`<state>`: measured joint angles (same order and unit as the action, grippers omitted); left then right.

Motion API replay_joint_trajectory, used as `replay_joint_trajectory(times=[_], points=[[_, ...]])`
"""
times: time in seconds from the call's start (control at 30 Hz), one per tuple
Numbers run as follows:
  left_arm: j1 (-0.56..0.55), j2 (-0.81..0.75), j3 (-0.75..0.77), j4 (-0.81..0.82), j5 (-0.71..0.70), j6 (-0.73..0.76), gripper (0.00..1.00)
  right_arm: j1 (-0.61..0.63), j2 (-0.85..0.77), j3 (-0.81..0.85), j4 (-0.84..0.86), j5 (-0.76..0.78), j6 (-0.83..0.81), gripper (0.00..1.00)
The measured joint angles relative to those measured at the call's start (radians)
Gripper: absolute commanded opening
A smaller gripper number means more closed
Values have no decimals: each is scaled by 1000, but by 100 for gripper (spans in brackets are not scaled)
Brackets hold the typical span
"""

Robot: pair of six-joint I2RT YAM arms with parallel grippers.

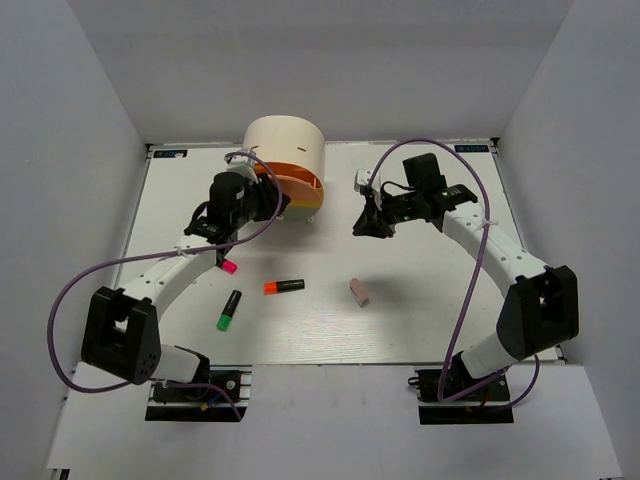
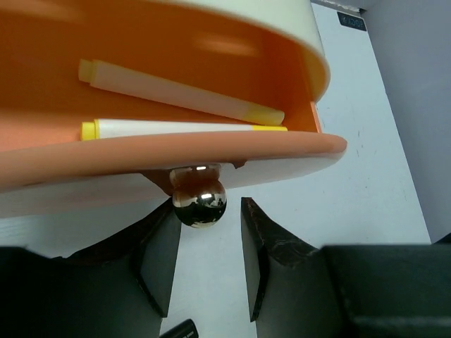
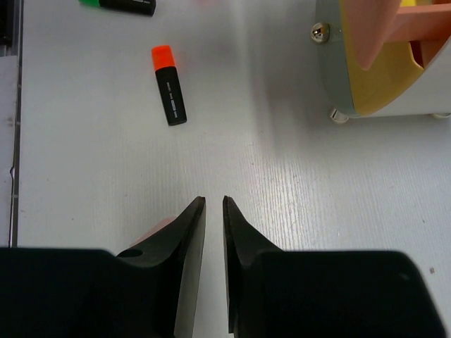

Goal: Sort the stationery into containers
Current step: Close the drawer in the storage box.

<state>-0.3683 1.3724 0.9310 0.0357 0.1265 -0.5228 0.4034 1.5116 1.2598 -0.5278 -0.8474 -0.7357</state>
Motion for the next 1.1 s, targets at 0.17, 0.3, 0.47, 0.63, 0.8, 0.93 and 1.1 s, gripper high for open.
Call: replay_joint_trajectory(times=[0.17, 0.3, 0.47, 0.63, 0.8, 0.93, 1.1], points=[[0, 55, 45, 18, -9, -2, 48, 0, -3, -6, 3, 1, 0, 22], [0, 89, 63, 27, -15, -2, 48, 0, -11, -19, 3, 5, 0, 22], [0, 114, 75, 38, -26, -2, 48, -1, -18, -24, 5, 7, 0, 22], [0, 122, 82, 43, -45, -2, 48, -2, -19, -31, 4, 8, 0, 22], [0, 124, 88, 48, -59, -2, 48, -2, -19, -31, 5, 8, 0, 22], [0, 129, 101, 53, -66, -2, 48, -2, -19, -31, 5, 8, 0, 22], [0, 141, 114, 56, -68, -2, 48, -2, -19, -31, 4, 8, 0, 24]])
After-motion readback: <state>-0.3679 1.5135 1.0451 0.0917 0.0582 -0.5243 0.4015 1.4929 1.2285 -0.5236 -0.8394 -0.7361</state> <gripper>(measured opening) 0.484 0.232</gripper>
